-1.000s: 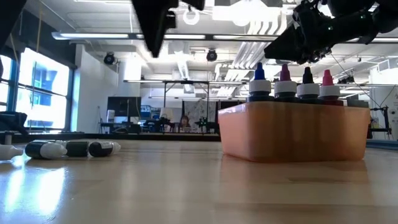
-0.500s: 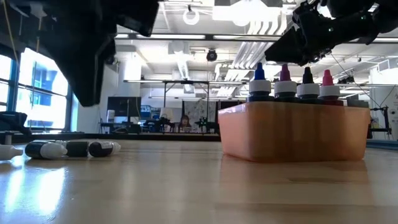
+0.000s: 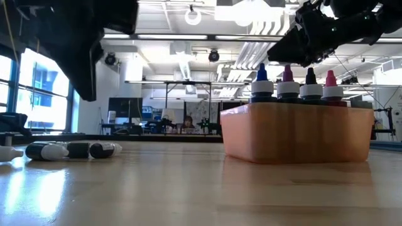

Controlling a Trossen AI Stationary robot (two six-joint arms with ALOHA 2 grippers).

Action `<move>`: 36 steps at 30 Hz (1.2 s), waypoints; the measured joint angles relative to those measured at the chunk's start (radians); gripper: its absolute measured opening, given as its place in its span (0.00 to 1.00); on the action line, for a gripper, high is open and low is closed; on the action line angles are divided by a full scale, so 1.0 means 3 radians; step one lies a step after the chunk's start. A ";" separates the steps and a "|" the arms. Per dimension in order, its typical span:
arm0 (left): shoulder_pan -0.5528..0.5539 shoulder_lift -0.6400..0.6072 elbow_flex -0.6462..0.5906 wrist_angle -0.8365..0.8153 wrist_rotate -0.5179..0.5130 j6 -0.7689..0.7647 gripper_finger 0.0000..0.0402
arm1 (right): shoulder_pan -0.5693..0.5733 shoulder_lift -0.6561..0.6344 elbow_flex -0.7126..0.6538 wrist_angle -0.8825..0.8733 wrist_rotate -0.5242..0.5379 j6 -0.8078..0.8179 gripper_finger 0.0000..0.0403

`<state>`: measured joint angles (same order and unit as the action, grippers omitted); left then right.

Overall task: Pick & Place food coloring
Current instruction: Put the small red food coloring bottle into the orange bin

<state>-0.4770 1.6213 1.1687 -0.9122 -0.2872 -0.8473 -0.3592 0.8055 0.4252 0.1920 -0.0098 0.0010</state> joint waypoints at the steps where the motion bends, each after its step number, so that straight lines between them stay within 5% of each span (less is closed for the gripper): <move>1: 0.0000 -0.0088 -0.0099 0.0050 -0.0034 -0.0024 0.41 | 0.0000 0.0001 0.0000 -0.0005 -0.0001 0.0000 0.41; 8: 0.0000 -0.0386 -0.0614 0.0671 -0.0235 -0.0734 0.41 | -0.0001 0.0012 0.0000 -0.0001 0.0004 0.0000 0.41; 17: -0.0001 -0.0191 -0.0642 0.1369 -0.0250 -0.1302 0.41 | -0.0001 0.0061 -0.0001 0.0024 0.0003 -0.0020 0.41; 36: 0.0400 -0.0042 -0.0652 0.1124 0.0255 -0.1556 0.41 | 0.0000 0.0134 0.0001 0.0071 0.0007 -0.0029 0.41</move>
<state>-0.3571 1.6089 0.9730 -0.5751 -0.2106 -1.3140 -0.3592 0.8455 0.4255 0.2134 -0.0078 -0.0078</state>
